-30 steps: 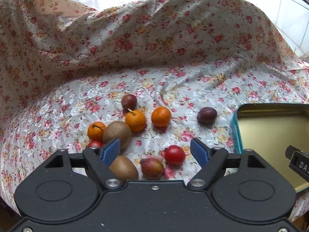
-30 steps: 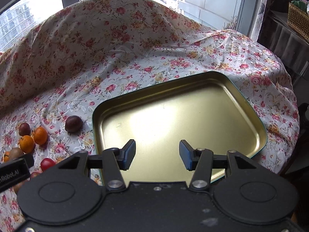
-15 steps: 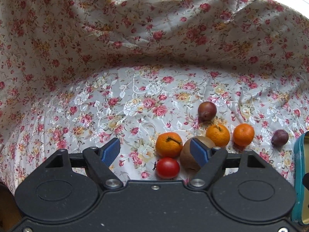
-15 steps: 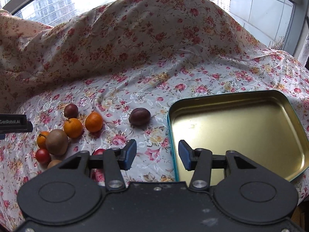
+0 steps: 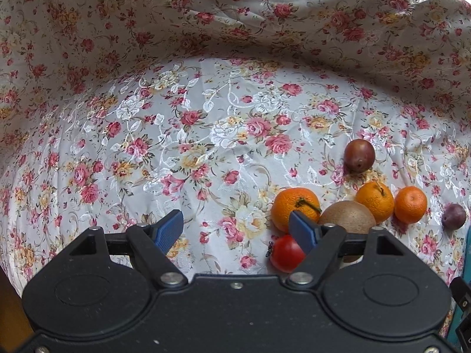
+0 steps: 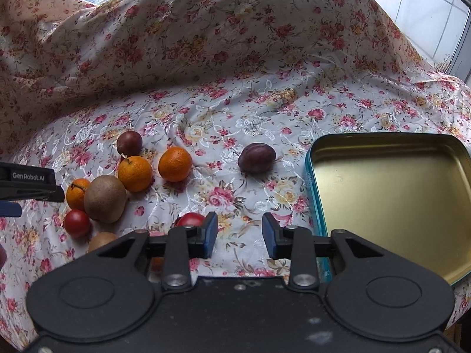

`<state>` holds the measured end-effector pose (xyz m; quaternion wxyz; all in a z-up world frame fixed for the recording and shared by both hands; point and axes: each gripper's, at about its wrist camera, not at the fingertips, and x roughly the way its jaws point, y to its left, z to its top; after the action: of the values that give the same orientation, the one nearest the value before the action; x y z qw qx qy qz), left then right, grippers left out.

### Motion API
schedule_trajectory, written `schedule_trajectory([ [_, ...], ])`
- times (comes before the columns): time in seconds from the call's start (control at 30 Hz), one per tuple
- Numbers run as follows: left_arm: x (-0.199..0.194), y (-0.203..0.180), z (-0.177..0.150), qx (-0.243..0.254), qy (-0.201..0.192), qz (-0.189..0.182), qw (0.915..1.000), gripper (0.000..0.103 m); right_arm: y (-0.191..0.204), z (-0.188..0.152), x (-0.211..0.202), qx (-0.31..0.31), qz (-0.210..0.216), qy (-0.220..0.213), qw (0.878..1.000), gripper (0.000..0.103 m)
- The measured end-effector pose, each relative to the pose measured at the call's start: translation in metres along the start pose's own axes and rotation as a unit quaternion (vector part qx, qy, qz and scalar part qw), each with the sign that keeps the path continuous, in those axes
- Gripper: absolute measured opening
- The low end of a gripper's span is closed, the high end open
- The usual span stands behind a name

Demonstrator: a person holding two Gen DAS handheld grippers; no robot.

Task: Organize fruits
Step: 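Move the right tool over the red cherry tomato and close on it, then lift the red tomato with the right tool and carry it over the tray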

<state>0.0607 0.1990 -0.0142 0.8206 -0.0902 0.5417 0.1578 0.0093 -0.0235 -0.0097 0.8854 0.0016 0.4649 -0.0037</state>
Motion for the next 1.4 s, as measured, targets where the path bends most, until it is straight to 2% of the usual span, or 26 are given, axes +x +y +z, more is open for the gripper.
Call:
schedule_trajectory([
  [0.2, 0.005, 0.009, 0.002, -0.007, 0.004, -0.012, 0.9999, 0.079, 0.019, 0.008, -0.011, 0.007, -0.011, -0.038, 0.999, 0.035],
  [0.33, 0.005, 0.011, 0.002, 0.0, 0.0, -0.014, 0.9999, 0.079, 0.031, 0.015, 0.001, -0.011, -0.003, -0.019, 1.0, 0.034],
  [0.43, 0.008, 0.013, 0.002, 0.002, 0.005, -0.014, 0.9999, 0.079, 0.039, 0.013, 0.01, -0.031, -0.026, -0.011, 0.999, 0.034],
  [0.5, 0.01, 0.014, 0.002, 0.007, 0.006, -0.012, 0.9999, 0.079, 0.043, 0.013, 0.018, -0.046, -0.043, 0.009, 0.998, 0.03],
  [0.53, 0.011, 0.014, 0.002, 0.009, 0.006, -0.01, 0.9999, 0.079, 0.043, 0.013, 0.022, -0.044, -0.043, 0.017, 0.998, 0.025],
  [0.73, 0.016, 0.016, 0.001, 0.022, 0.017, -0.026, 0.9993, 0.079, 0.03, 0.013, 0.034, 0.001, 0.006, 0.052, 0.999, 0.025],
  [0.83, 0.017, 0.013, -0.002, 0.035, 0.018, -0.027, 0.9989, 0.079, 0.028, 0.011, 0.038, 0.015, 0.028, 0.055, 0.998, 0.025],
  [0.93, 0.017, 0.011, -0.003, 0.037, 0.021, -0.037, 0.9984, 0.078, 0.028, 0.009, 0.04, 0.03, 0.036, 0.054, 0.997, 0.027],
  [0.97, 0.017, 0.011, -0.002, 0.037, 0.021, -0.039, 0.9983, 0.078, 0.027, 0.009, 0.04, 0.035, 0.039, 0.055, 0.997, 0.03],
  [1.2, 0.018, 0.013, -0.003, 0.031, 0.021, -0.03, 0.9988, 0.075, 0.033, 0.0, 0.041, 0.049, 0.031, 0.033, 0.998, 0.032],
  [1.4, 0.019, 0.016, -0.004, 0.035, 0.03, -0.041, 0.9981, 0.074, 0.04, 0.003, 0.053, 0.041, 0.03, 0.074, 0.996, 0.034],
])
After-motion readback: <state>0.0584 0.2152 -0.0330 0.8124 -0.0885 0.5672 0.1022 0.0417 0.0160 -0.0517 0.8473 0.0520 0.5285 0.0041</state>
